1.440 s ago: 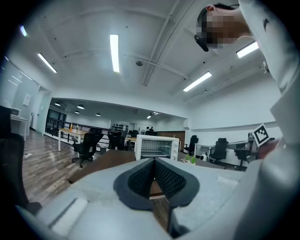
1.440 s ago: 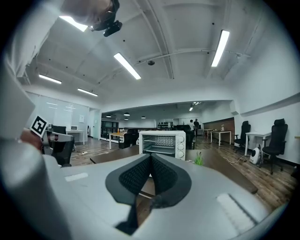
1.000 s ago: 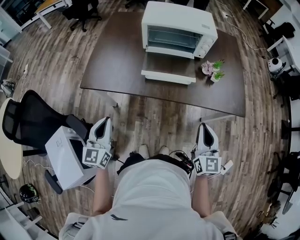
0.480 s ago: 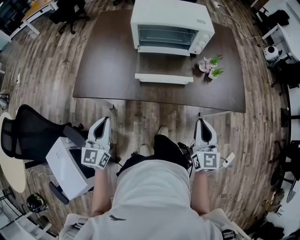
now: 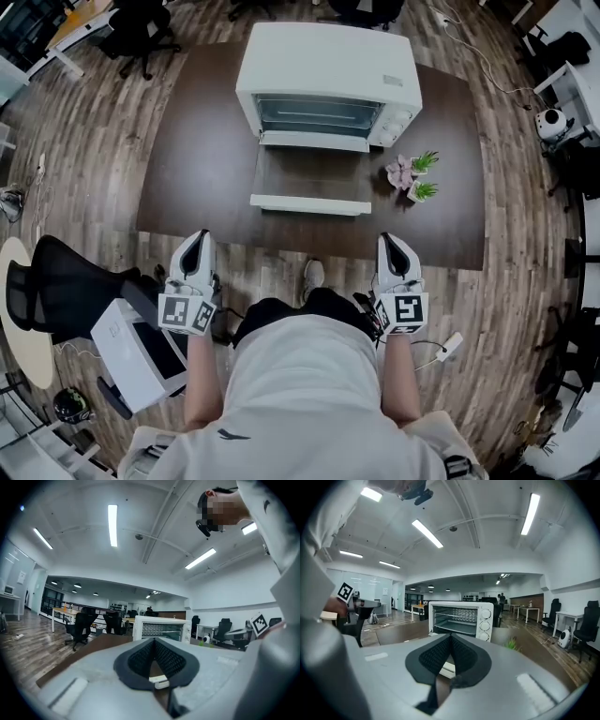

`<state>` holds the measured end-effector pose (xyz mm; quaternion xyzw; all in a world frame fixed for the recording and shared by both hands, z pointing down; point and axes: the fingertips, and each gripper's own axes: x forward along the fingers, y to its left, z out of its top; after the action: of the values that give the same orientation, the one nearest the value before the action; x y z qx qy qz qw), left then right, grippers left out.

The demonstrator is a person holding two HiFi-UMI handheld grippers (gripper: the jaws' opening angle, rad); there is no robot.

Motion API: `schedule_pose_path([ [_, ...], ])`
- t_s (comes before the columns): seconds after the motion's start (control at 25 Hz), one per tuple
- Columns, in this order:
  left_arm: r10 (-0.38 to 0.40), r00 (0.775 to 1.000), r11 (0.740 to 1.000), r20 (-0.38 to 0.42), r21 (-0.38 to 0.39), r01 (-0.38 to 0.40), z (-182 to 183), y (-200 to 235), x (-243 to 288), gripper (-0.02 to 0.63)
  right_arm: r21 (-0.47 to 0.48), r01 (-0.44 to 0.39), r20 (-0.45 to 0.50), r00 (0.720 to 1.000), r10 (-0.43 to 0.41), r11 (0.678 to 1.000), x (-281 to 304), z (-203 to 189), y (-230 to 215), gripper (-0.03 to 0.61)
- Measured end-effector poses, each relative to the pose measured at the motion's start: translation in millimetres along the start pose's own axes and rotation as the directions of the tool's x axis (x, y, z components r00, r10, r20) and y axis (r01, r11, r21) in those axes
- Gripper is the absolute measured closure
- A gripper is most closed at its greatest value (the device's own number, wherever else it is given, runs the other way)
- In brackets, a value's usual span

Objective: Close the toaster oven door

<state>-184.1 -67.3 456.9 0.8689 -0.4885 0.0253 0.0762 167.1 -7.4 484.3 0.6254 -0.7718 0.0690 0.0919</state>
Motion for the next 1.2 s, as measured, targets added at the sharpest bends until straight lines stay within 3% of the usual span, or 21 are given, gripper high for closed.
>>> schedule_pose_path([
  [0.24, 0.042, 0.999, 0.999, -0.017, -0.019, -0.042, -3.4, 5.2, 38.6, 0.609, -0.008, -0.07, -0.066, 0.995, 0.069, 0.998, 44.4, -15.1, -22.5, 0.549],
  [0.44, 0.038, 0.998, 0.999, -0.048, -0.025, -0.039, -9.0, 13.1, 60.1, 0.609, 0.017, -0.074, -0.174, 0.982, 0.075, 0.997, 67.1, -51.9, -31.4, 0.515],
  [0.52, 0.032, 0.998, 0.999, -0.05, -0.021, -0.033, -8.5, 17.2, 68.0, 0.609, 0.039, -0.087, -0.266, 0.959, 0.094, 0.995, 75.1, -80.1, -29.1, 0.475],
  [0.72, 0.027, 0.999, 0.999, -0.047, -0.016, -0.028, -7.7, 27.4, 82.1, 0.609, 0.082, -0.109, -0.461, 0.877, 0.135, 0.991, 91.8, -144.5, -13.5, 0.445],
  [0.84, 0.02, 0.999, 1.0, -0.047, -0.015, -0.021, -6.4, 31.0, 85.6, 0.609, 0.097, -0.053, -0.494, 0.864, 0.095, 0.994, 101.4, -157.8, -16.7, 0.445],
  [0.92, 0.018, 0.999, 1.0, -0.048, -0.021, -0.019, -7.0, 35.1, 85.9, 0.609, 0.124, 0.005, -0.481, 0.875, 0.056, 0.992, 102.5, -159.2, -24.1, 0.522],
  [1.04, 0.007, 0.999, 1.0, -0.054, -0.025, -0.009, -8.8, 38.0, 86.7, 0.609, 0.194, 0.065, -0.465, 0.885, 0.033, 0.979, 102.9, -159.1, -30.5, 0.557],
  [1.2, -0.007, 0.999, 1.0, -0.048, -0.022, 0.005, -8.0, 38.2, 90.2, 0.609, 0.185, 0.102, -0.484, 0.875, 0.0, 0.977, 102.7, -161.1, -29.3, 0.537],
])
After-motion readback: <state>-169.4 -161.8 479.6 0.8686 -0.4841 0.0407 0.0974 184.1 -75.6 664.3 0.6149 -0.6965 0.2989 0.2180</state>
